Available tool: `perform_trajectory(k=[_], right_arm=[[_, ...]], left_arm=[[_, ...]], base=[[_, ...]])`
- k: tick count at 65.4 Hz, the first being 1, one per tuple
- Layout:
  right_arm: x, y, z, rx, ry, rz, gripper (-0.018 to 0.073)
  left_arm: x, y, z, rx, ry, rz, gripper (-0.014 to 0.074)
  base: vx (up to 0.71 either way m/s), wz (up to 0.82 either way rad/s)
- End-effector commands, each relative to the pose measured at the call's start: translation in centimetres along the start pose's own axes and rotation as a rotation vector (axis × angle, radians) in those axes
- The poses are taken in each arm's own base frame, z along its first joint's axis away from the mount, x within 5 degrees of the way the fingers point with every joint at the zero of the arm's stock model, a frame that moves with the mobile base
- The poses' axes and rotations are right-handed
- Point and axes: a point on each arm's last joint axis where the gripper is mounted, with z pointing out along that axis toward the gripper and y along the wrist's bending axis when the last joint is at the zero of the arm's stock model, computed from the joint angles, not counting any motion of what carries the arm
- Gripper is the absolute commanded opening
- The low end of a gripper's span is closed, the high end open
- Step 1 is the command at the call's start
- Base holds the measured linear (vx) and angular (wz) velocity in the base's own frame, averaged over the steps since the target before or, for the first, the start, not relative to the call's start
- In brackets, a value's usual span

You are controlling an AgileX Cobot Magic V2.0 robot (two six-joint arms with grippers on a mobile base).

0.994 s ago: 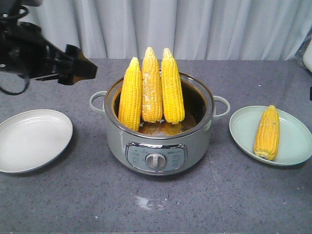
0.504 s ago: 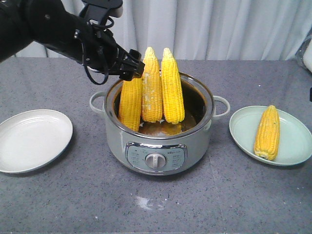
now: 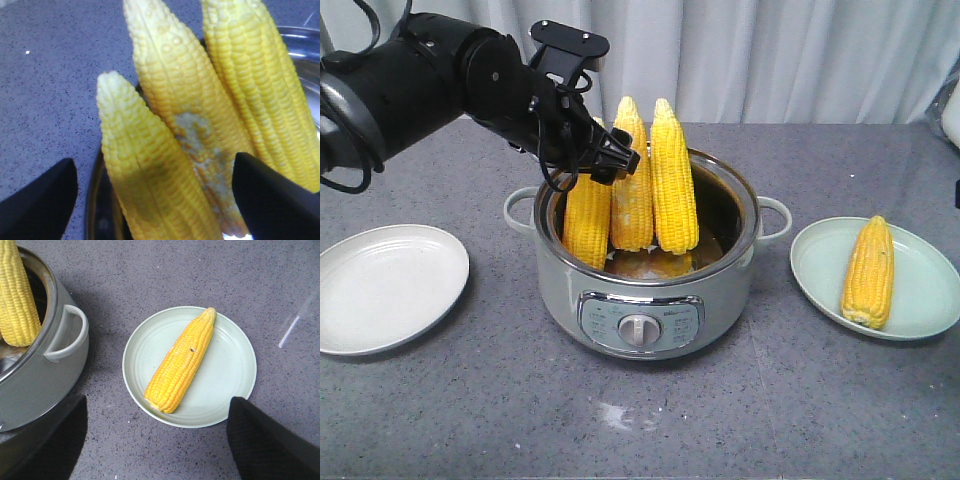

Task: Distribute corn equally
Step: 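Reach the left gripper to the corn cob nearest the cream plate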

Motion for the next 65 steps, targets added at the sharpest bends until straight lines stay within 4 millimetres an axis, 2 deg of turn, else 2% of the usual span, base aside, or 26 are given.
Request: perform_trajectory(k=[1, 10, 19, 49, 65], right_arm=[[-0.82, 0.12, -0.98, 0.006, -0.083, -0.014, 0.0562], [-0.82, 0.12, -0.98, 0.006, -0.083, -0.014, 0.0562], [-0.82, 0.12, -0.98, 0.006, -0.083, -0.014, 0.0562], [-0.82, 0.12, -0.98, 0.006, -0.083, -0.014, 0.0562], [-0.82, 0.12, -0.98, 0.006, -0.083, -0.014, 0.0562]], left_arm=[[-1.95, 0.09, -2.99, -0.020, -0.141, -0.016, 0.0587], [-1.90, 0.18, -2.84, -0.030, -0.136, -0.019, 0.0567], [-1.91, 0.18, -2.84, -0.030, -0.138, -0.020, 0.0506], [-1.86, 0.19, -2.91, -0.030, -0.131, -0.020, 0.0172], [-1.81, 0.17, -3.21, -0.028, -0.115, -0.024, 0.0123]], base=[[0.00, 0.00], [0.00, 0.00], [0.00, 0.00], [0.00, 0.00], [0.00, 0.00]])
